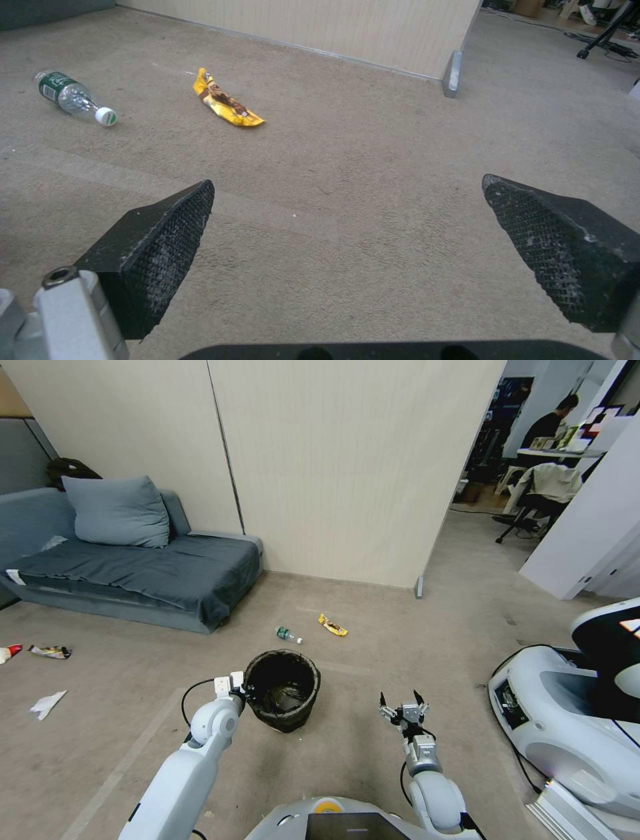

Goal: Pick up the trash bin, then pick up the garbage from the floor and place it into the trash bin.

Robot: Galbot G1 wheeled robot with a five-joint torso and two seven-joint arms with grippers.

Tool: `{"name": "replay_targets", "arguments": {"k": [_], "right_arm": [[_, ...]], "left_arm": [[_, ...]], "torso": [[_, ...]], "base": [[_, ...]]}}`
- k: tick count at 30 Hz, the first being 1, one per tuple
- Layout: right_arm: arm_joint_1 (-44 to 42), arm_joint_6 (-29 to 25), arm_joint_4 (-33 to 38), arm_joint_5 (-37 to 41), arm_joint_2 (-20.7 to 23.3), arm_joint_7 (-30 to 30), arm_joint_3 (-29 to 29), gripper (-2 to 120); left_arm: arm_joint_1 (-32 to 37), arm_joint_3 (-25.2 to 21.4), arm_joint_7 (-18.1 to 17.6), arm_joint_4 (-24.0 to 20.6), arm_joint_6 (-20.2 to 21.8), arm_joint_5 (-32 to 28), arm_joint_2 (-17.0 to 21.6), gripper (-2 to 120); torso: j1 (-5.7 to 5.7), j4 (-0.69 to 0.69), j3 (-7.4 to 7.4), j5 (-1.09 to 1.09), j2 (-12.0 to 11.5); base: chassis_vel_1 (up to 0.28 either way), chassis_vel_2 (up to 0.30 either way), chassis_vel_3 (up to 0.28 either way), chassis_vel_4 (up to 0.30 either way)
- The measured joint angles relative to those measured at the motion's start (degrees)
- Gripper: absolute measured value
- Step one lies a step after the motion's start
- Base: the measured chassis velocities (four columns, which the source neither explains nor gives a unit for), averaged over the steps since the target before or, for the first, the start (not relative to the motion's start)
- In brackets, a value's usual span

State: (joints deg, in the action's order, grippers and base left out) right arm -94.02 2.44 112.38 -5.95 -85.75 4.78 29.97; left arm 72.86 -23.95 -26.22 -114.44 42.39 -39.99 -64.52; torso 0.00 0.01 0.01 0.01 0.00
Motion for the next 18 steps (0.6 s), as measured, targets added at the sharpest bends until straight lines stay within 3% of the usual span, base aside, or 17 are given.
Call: {"name": "replay_targets", "arguments": {"k": [2,4,6,7,10,18], "right_arm": [[-0.04,0.04,0.08,0.01,0.06,0.02,0.05,100],[-0.06,0.04,0.11,0.02,0.07,0.02,0.07,100],[-0.06,0.06,0.14,0.04,0.1,0.05,0.12,100],[-0.06,0.06,0.14,0.04,0.1,0.05,0.12,100],[-0.02,0.1,0.16,0.06,0.11,0.07,0.13,100],[-0.17,0.27,0.67,0.42,0.24,0.08,0.25,100]], "left_arm": [[2.1,-0.64,-0.05,-4.97,0.0,-0.37,0.87,1],[2.89,-0.83,-0.11,-6.76,-0.01,-0.53,1.17,1],[5.32,-1.59,-0.28,-12.88,-0.02,-1.16,2.25,1],[5.32,-1.59,-0.28,-12.88,-0.02,-1.16,2.25,1],[7.28,-2.77,-0.27,-18.44,-0.08,-1.48,3.22,1],[10.57,-4.56,0.01,-25.15,-0.13,-0.97,4.32,1]], "torso": [[0.0,0.0,0.0,-0.01,0.0],[0.0,-0.01,0.0,-0.01,0.0],[0.0,0.0,-0.01,0.0,0.0],[0.0,0.0,-0.01,0.0,0.0],[0.0,-0.01,-0.01,0.0,0.0],[0.0,-0.01,-0.01,-0.01,0.0]], "base": [[0.0,0.0,0.0,0.0],[0.0,0.0,0.0,0.0],[0.0,0.0,0.0,0.0],[0.0,0.0,0.0,0.0],[0.0,0.0,0.0,0.0],[0.0,0.0,0.0,0.0]]}}
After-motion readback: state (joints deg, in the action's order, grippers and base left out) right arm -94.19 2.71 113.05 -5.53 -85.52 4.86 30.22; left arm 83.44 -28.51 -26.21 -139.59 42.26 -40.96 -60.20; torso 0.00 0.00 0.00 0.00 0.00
